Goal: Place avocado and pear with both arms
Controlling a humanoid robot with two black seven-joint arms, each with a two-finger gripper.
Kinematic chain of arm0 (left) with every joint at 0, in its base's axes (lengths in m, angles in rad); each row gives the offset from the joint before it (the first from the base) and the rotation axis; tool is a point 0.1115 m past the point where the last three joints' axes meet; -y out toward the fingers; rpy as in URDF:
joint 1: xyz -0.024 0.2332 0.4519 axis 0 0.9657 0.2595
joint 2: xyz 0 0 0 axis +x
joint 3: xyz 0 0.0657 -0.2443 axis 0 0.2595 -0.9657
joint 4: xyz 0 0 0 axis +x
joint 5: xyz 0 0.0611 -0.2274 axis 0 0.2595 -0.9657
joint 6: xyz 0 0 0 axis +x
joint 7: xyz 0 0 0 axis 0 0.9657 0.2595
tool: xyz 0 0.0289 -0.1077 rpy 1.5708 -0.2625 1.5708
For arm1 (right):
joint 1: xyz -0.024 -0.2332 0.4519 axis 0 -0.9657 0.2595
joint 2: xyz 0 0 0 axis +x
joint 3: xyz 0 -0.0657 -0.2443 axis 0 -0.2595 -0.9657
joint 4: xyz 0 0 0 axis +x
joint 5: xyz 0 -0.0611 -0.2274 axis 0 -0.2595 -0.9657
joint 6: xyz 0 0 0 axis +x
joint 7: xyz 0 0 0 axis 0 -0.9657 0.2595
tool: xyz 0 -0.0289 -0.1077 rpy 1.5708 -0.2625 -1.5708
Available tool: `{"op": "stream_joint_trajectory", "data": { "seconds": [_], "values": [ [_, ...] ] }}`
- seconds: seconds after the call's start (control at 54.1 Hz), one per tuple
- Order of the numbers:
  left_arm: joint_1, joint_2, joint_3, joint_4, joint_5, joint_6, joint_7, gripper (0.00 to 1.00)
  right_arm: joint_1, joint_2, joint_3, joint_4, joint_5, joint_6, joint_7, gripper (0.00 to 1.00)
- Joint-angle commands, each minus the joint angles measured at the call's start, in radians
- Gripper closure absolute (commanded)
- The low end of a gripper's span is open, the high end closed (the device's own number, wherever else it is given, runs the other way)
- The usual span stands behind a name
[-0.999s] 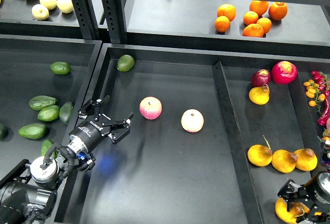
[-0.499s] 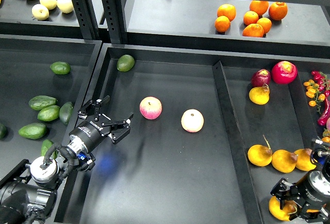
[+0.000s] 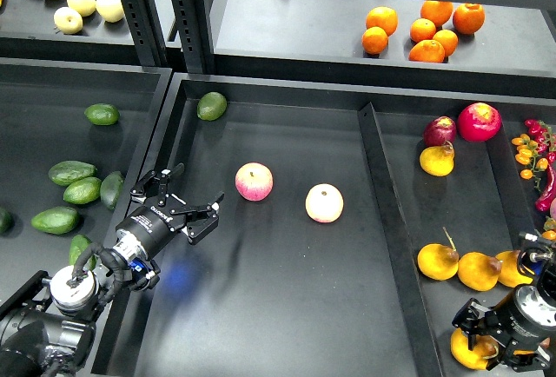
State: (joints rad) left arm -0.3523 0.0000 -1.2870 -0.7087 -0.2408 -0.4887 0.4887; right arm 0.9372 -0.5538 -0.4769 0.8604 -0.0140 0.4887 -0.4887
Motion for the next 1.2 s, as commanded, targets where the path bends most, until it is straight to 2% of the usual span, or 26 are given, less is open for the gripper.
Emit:
{"op": "stream_joint_trajectory", "data": {
  "seconds": [0.0,0.074,0.536,0.721,0.962,1.073,1.091,1.183],
  "values": [
    [0.001,0.0,0.002,0.0,0.0,0.0,0.0,0.01,-0.001,0.0,0.0,0.0,0.0,0.0,0.0,0.56],
    [0.001,0.0,0.002,0.0,0.0,0.0,0.0,0.01,0.0,0.0,0.001,0.0,0.0,0.0,0.0,0.52],
    [0.006,0.0,0.002,-0.008,0.0,0.0,0.0,0.01,0.003,-0.003,0.003,0.005,0.002,0.0,0.0,0.49],
    [0.007,0.0,0.002,-0.009,0.0,0.0,0.0,0.01,0.011,-0.003,0.003,0.009,0.003,0.0,0.0,0.41],
    [0.009,0.0,0.002,-0.015,0.0,0.0,0.0,0.01,0.018,0.0,0.003,0.012,0.003,0.0,0.0,0.23],
    [0.009,0.0,0.002,-0.018,0.0,0.0,0.0,0.01,0.031,0.0,0.006,0.026,0.003,0.0,0.0,0.1],
    [0.009,0.0,0.002,-0.018,0.0,0.0,0.0,0.01,0.035,0.0,0.015,0.034,0.003,0.0,0.0,0.03],
    [0.009,0.0,0.002,-0.018,0.0,0.0,0.0,0.01,0.037,0.0,0.034,0.043,0.008,0.0,0.0,0.01]
  ]
}}
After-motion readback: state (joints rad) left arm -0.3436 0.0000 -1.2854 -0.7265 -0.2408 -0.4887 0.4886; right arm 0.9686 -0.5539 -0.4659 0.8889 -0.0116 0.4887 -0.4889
